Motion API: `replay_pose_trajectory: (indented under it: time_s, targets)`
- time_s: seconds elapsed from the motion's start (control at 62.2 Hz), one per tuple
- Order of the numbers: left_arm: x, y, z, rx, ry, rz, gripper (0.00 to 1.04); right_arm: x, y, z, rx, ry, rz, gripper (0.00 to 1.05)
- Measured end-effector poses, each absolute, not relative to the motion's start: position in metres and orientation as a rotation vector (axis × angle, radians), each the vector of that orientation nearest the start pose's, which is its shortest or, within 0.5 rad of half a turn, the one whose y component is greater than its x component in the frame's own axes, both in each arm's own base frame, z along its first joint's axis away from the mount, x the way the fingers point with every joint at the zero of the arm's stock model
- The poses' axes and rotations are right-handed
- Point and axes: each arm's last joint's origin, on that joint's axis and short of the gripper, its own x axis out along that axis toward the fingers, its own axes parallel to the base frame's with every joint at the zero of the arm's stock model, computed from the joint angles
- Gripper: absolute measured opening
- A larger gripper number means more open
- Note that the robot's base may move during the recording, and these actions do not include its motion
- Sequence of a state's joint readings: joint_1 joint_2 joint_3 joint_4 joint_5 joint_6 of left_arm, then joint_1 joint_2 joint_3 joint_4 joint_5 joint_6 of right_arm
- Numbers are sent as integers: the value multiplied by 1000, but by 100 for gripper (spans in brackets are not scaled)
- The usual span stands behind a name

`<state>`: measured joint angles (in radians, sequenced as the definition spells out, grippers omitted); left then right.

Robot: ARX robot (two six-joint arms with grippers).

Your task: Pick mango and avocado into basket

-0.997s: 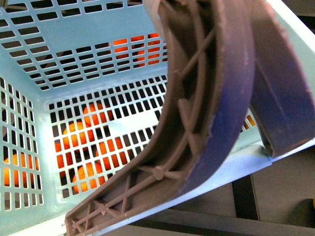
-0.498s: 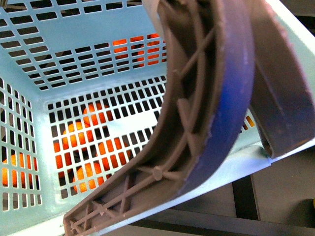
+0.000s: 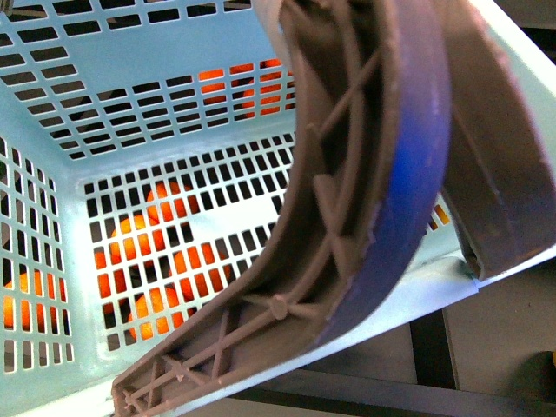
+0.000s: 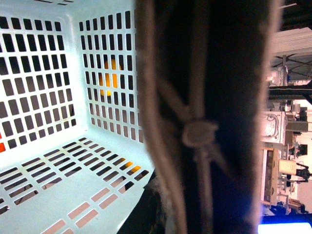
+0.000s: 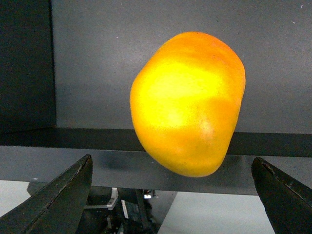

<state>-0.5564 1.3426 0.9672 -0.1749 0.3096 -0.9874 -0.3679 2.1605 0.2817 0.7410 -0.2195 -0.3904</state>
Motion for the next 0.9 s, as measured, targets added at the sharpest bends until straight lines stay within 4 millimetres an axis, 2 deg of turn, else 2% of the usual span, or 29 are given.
replay_pose_trajectory:
  time_s: [0.418, 0.9]
  targets:
    - [243, -161, 277, -830, 924, -490, 4, 198, -64, -25, -49, 1088, 90, 96]
    - [243, -161, 277, -830, 925, -491, 4, 210, -65, -32, -66, 1095, 89, 96]
